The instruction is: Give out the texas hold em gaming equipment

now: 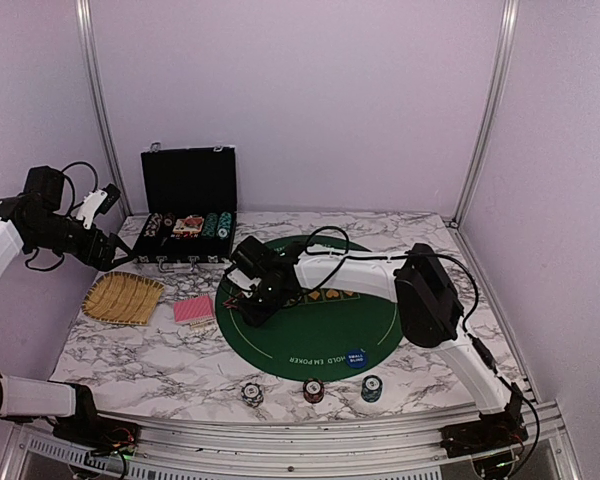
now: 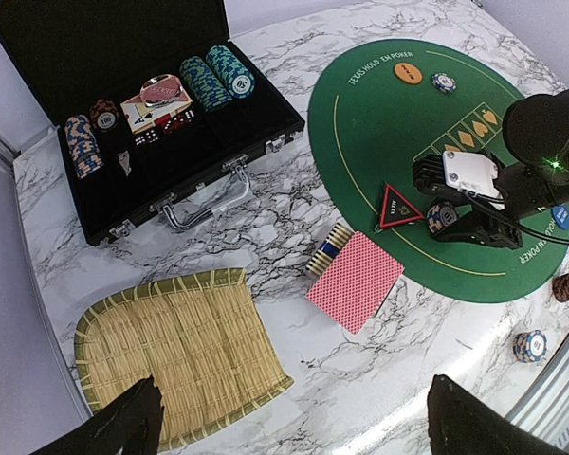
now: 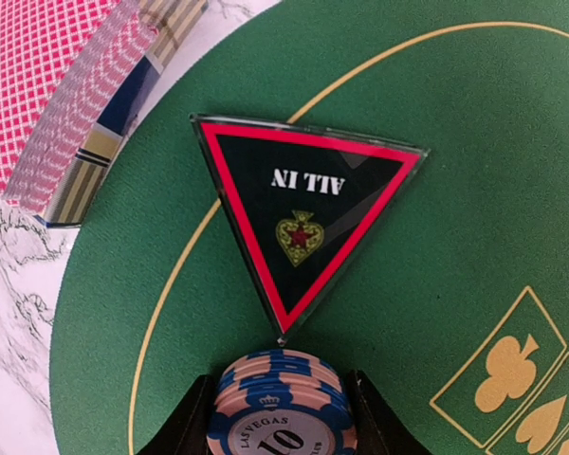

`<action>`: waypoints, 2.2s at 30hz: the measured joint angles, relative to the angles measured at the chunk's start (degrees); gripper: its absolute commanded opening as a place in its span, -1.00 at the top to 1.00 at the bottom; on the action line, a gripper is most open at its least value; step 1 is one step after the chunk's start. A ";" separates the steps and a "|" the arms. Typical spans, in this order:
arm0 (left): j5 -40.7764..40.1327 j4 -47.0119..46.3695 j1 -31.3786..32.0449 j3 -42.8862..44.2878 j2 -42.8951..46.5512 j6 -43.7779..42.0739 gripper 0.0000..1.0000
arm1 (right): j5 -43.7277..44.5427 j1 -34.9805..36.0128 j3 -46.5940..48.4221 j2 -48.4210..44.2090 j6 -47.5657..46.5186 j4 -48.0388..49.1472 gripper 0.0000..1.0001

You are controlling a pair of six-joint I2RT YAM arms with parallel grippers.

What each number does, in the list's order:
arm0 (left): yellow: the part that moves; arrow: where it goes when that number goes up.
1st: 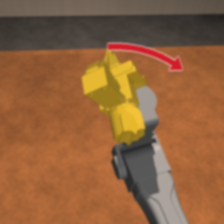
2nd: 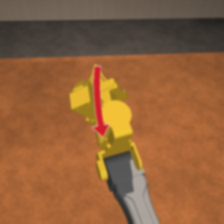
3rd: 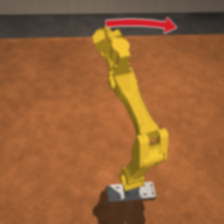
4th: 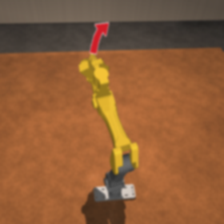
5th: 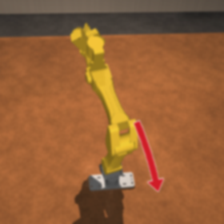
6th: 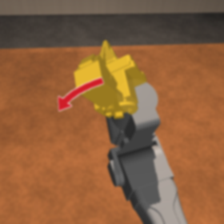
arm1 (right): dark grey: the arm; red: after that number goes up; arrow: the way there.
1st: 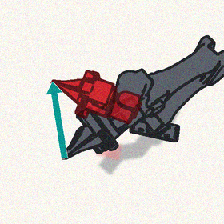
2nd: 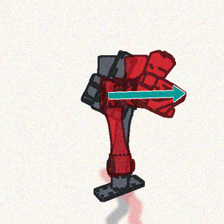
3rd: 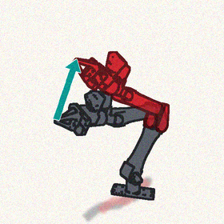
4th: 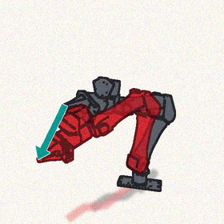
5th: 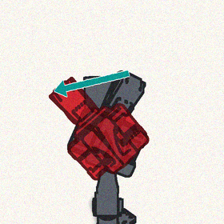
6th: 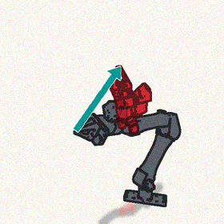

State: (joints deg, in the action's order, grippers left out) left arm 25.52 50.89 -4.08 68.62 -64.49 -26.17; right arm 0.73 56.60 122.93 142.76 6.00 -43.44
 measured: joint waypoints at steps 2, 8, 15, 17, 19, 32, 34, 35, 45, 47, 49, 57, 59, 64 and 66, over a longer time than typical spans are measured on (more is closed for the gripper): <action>0.00 0.02 0.00 0.02 0.00 -0.02 -0.98 | 0.00 0.00 -0.22 -0.15 0.00 0.20 0.22; 0.00 0.13 0.00 0.00 0.00 -0.28 -0.98 | 0.02 0.00 -0.26 -0.17 -0.04 0.22 0.07; -0.02 0.61 0.00 -0.02 0.00 -0.66 -0.98 | 0.02 -0.02 -0.26 -0.28 -0.11 0.09 -0.13; 0.00 0.68 0.00 -0.11 0.02 -0.79 -0.98 | 0.07 -0.02 -0.26 -0.37 -0.09 -0.07 -0.15; 0.00 0.76 0.00 -0.39 0.02 -0.92 -0.98 | 0.31 -0.02 -0.44 -0.76 -0.07 -0.55 -0.17; 0.00 0.96 0.00 -3.26 -0.04 -1.60 -0.98 | 3.02 5.38 -15.63 -19.74 0.42 -1.73 -0.62; 0.02 0.98 0.00 -3.26 -0.15 -1.73 -0.98 | 2.51 8.22 -18.32 -22.95 0.98 -1.60 -0.69; 0.11 0.96 0.00 -3.26 -0.24 -1.75 -0.98 | 2.08 9.66 -19.71 -24.26 1.29 -1.57 -0.72; 1.22 0.98 0.00 -3.23 -0.85 -1.70 -0.98 | -1.90 17.97 -24.04 -24.20 1.92 -2.32 -0.79; 1.25 0.98 0.00 -3.23 -0.85 -1.70 -0.98 | -2.43 18.18 -23.30 -22.84 1.68 -2.91 -0.79; 1.25 0.98 0.00 -3.23 -0.83 -1.68 -0.98 | -3.15 18.43 -22.80 -21.44 1.29 -3.06 -0.78; 1.27 0.98 0.00 -3.23 -0.81 -1.68 -0.98 | -4.61 18.45 -22.53 -18.67 -0.04 -4.24 -0.59; 1.27 0.98 0.00 -3.23 -0.81 -1.68 -0.98 | -4.85 18.47 -22.53 -18.58 -0.15 -4.24 -0.52; 1.27 0.98 0.00 -3.23 -0.81 -1.68 -0.98 | -5.35 18.45 -22.53 -18.53 -0.31 -4.22 -0.39; 1.27 0.98 0.00 -3.23 -0.81 -1.68 -0.98 | -5.46 18.47 -22.53 -18.47 -0.28 -4.22 -0.38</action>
State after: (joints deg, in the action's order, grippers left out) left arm 26.79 51.88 -4.08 65.39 -65.30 -27.86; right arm -4.73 75.07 100.40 124.29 5.72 -47.66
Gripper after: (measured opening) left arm 0.989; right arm 0.702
